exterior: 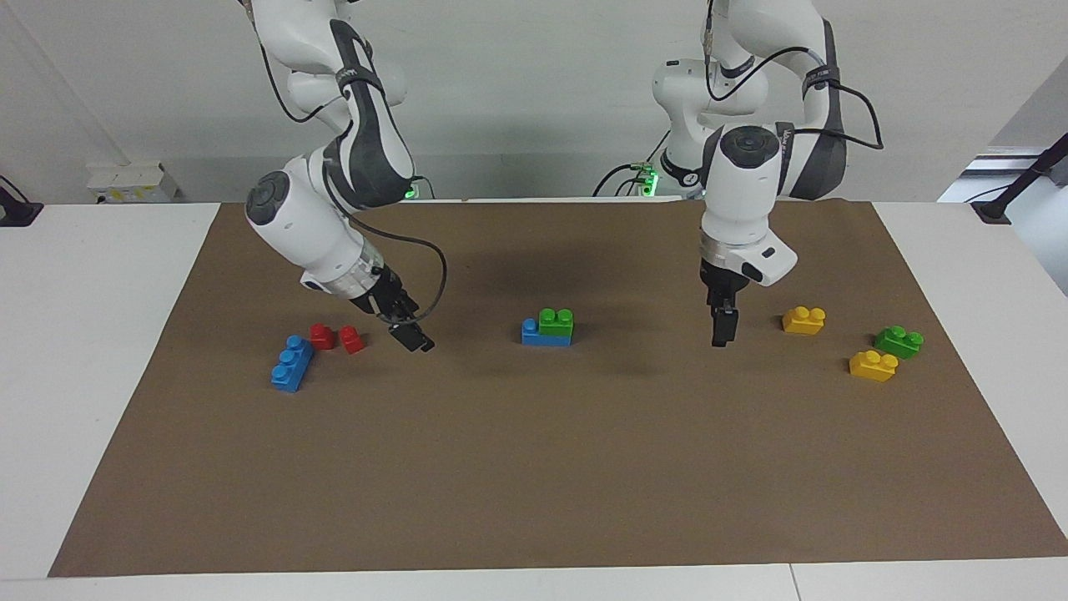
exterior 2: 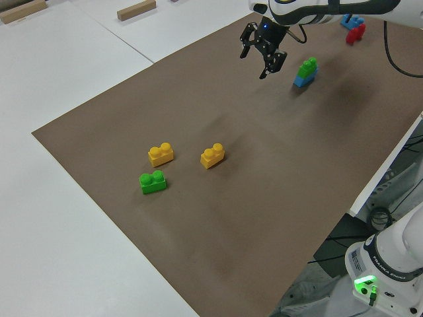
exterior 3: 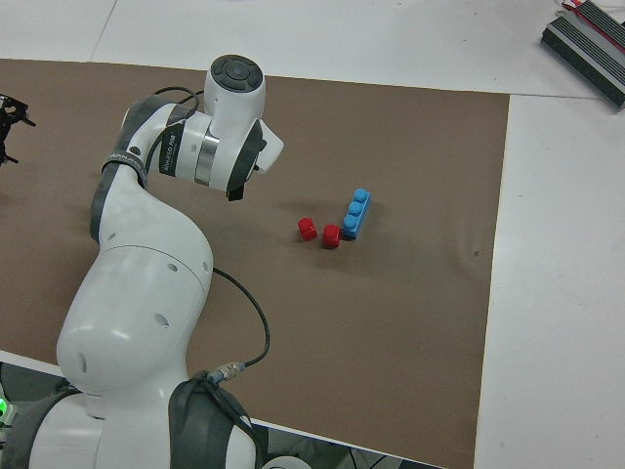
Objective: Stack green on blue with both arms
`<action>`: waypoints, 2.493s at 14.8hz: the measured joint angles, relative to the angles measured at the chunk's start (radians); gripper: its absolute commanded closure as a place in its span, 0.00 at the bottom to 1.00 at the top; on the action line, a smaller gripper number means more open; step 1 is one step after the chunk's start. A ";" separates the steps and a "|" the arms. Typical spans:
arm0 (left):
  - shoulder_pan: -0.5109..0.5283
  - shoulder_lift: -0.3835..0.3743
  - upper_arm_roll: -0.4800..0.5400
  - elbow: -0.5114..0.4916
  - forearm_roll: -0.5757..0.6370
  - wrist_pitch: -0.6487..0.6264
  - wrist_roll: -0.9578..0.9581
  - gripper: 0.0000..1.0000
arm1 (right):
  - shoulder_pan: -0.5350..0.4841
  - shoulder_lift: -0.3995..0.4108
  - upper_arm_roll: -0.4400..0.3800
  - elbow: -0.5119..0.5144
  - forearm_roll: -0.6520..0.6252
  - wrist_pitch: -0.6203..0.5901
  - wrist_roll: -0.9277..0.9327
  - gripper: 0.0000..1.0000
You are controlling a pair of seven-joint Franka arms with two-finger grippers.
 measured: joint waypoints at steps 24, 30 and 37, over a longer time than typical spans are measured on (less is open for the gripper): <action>0.272 -0.053 0.008 0.317 -0.167 -0.551 1.587 0.00 | -0.128 -0.194 -0.002 0.212 -0.408 -0.455 -0.803 0.00; 0.270 -0.140 -0.012 0.317 -0.172 -0.654 1.622 0.00 | -0.137 -0.194 -0.005 0.212 -0.409 -0.460 -0.803 0.00; 0.271 -0.179 -0.010 0.308 -0.268 -0.648 1.677 0.00 | -0.154 -0.193 -0.005 0.212 -0.409 -0.460 -0.860 0.00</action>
